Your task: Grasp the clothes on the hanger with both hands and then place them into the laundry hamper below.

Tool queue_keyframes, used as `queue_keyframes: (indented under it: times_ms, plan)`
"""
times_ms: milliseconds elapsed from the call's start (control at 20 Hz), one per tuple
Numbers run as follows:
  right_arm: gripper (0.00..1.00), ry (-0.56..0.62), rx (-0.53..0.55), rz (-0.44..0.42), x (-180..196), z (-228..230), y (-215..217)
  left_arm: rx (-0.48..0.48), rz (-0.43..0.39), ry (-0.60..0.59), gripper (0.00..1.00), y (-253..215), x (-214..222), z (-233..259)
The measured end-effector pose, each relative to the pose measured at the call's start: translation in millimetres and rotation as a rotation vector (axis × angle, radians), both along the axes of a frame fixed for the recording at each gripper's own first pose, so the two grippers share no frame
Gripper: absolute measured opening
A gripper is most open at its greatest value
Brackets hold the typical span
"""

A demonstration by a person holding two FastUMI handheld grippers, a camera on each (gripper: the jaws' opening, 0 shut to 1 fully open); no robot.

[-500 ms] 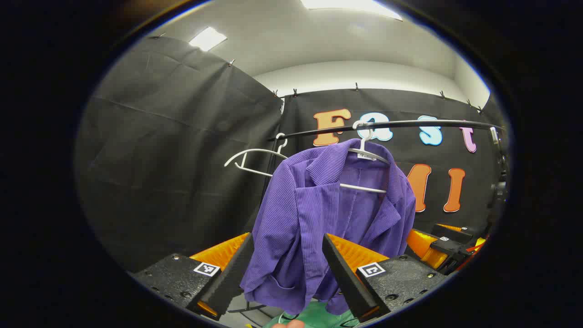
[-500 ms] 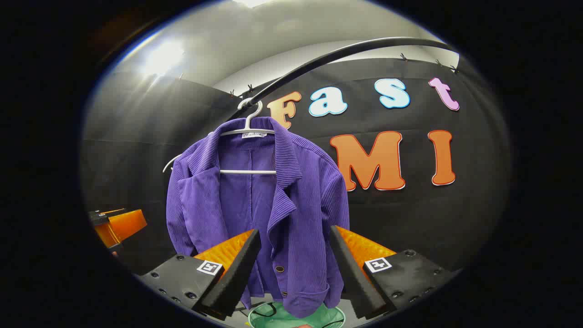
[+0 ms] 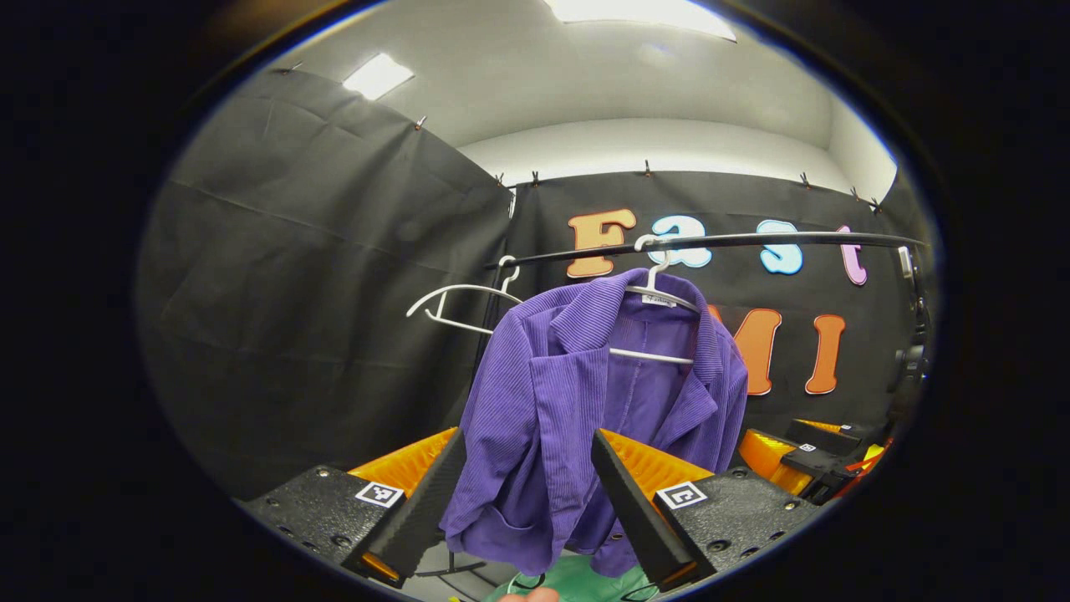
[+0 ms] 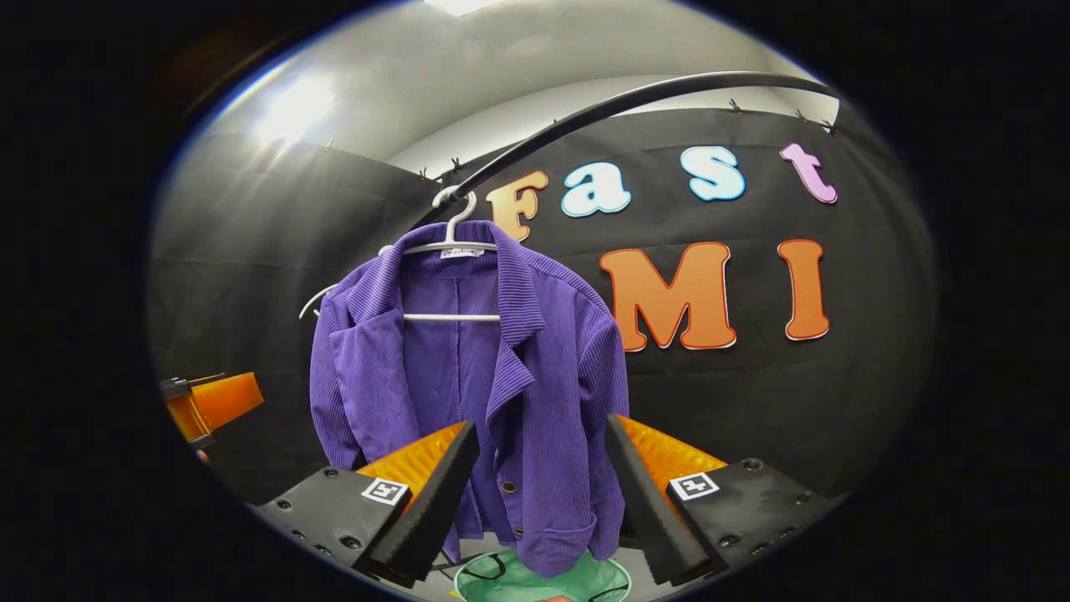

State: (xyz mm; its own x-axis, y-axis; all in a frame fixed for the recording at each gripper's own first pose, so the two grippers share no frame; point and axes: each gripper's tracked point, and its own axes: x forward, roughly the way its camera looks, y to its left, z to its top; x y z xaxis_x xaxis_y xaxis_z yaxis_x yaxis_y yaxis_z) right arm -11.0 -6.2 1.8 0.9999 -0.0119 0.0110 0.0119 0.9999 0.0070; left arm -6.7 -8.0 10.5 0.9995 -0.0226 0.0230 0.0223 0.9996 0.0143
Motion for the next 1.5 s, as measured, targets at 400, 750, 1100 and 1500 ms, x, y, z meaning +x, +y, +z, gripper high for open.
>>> queue_keyframes:
  times_ms: [400,750,1100,1500]
  plan:
    - [1.0,-0.019,0.064,0.026,4.6,3.9,17.6,-0.056,-0.024,-0.027,0.95,-7.7,14.4,-2.2]
    - [0.99,0.084,0.093,0.066,-6.4,-24.8,40.0,-0.02,-0.042,-0.024,0.91,-11.5,38.9,-5.9]
    - [0.99,0.062,0.059,0.062,-7.7,-19.2,35.4,-0.029,-0.052,-0.017,0.91,-13.3,38.2,-11.3]
    - [0.99,0.019,0.012,0.11,28.8,-19.7,40.9,0.036,-0.021,-0.05,0.91,-6.0,23.6,5.2]
